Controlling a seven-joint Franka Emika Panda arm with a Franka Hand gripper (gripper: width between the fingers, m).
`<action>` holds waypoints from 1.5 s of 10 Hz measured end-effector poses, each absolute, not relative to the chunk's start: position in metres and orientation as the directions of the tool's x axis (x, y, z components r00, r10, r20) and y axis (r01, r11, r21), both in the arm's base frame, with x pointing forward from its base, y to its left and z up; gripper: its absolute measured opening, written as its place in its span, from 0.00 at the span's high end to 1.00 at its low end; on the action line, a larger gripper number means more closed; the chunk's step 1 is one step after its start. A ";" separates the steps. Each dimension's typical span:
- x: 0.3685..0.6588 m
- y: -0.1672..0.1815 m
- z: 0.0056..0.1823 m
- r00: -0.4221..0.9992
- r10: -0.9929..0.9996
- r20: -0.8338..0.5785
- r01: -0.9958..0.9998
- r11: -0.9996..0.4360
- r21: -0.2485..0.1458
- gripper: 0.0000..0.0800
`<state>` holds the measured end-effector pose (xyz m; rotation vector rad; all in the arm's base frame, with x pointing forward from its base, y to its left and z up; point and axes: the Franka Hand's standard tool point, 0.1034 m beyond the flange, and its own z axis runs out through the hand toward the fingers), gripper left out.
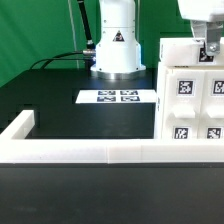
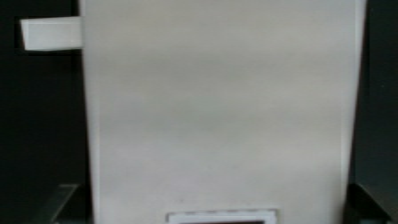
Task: Assemble cabinet
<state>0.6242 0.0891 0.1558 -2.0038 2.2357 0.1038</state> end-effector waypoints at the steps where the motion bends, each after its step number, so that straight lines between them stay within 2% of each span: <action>1: 0.625 0.089 0.156 -0.153 -0.976 -0.153 -0.987 0.160 -0.034 0.30; 3: 0.626 0.092 0.157 -0.196 -0.967 -0.165 -0.978 0.204 -0.034 0.30; 4: 0.626 0.093 0.158 -0.172 -0.971 -0.167 -0.983 0.181 -0.039 0.11; 5: 0.628 0.095 0.165 -0.152 -0.970 -0.191 -0.985 0.165 -0.050 0.02; 8: 0.634 0.099 0.185 -0.135 -0.960 -0.244 -0.984 0.159 -0.080 0.01; 10: 0.634 0.100 0.184 -0.114 -0.963 -0.242 -0.987 0.138 -0.083 0.00; 13: 0.636 0.107 0.187 0.261 -0.951 -0.167 -0.962 -0.242 -0.124 0.00; 15: 0.638 0.112 0.187 0.522 -0.844 -0.121 -0.850 -0.506 -0.144 0.00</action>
Offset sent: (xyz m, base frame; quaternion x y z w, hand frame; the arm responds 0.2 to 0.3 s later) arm 0.0000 0.0000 0.0000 0.0000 0.0000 0.0000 1.0000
